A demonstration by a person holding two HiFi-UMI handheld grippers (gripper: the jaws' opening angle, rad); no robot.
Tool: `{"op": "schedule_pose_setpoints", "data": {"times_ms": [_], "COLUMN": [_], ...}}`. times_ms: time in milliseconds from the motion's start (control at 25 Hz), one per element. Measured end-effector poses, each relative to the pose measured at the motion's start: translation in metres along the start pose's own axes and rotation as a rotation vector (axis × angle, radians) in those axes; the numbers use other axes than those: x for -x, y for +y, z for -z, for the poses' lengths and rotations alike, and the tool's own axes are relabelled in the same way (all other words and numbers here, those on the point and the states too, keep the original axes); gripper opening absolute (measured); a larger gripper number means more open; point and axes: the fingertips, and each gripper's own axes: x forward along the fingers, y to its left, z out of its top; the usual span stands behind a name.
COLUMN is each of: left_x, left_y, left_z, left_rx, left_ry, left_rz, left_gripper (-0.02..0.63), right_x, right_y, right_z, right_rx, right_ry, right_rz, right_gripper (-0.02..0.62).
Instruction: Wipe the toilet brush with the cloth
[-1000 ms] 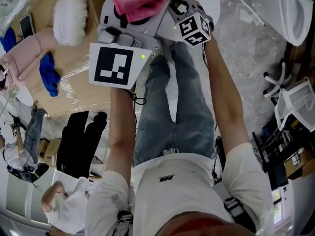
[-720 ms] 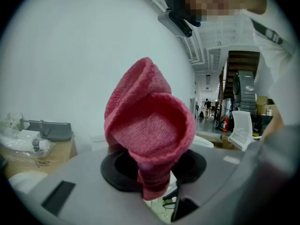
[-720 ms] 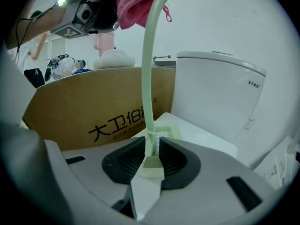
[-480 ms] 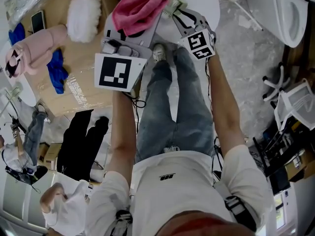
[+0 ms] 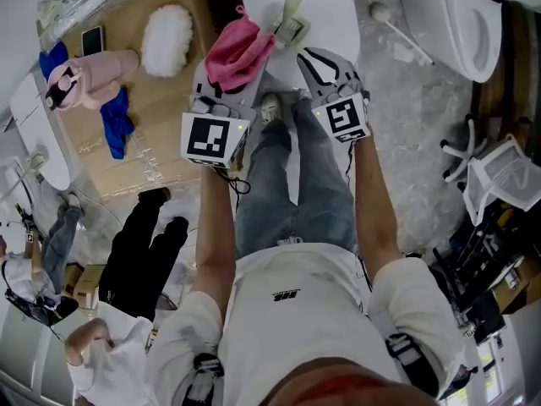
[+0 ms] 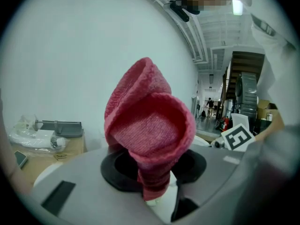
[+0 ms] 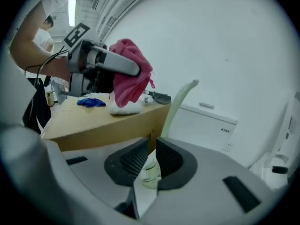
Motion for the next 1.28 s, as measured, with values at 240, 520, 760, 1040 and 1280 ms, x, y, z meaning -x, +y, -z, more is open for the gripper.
{"op": "schedule_pose_setpoints", "data": {"times_ms": [240, 520, 760, 1040, 1280], "left_x": [0.034, 0.071, 0.111, 0.138, 0.152], "left_y": [-0.022, -0.047, -0.066, -0.073, -0.080], "left_z": [-0.023, -0.061, -0.107, -0.144, -0.160], "left_rx": [0.040, 0.008, 0.000, 0.003, -0.008], "left_ry": [0.007, 0.007, -0.044, -0.105, -0.111], "left_rz": [0.015, 0.045, 0.053, 0.043, 0.046], "left_gripper": [0.152, 0.149, 0.128, 0.124, 0.124], "right_x": [0.061, 0.121, 0.170, 0.201, 0.214], "right_y": [0.008, 0.016, 0.030, 0.030, 0.029], "right_z": [-0.079, -0.142, -0.191, -0.238, -0.261], "right_rx": [0.000, -0.048, -0.195, -0.187, -0.160], "right_ry": [-0.091, -0.156, -0.231, -0.285, -0.285], "right_rz": [0.032, 0.075, 0.102, 0.116, 0.118], "right_gripper": [0.006, -0.003, -0.004, -0.005, -0.003]}}
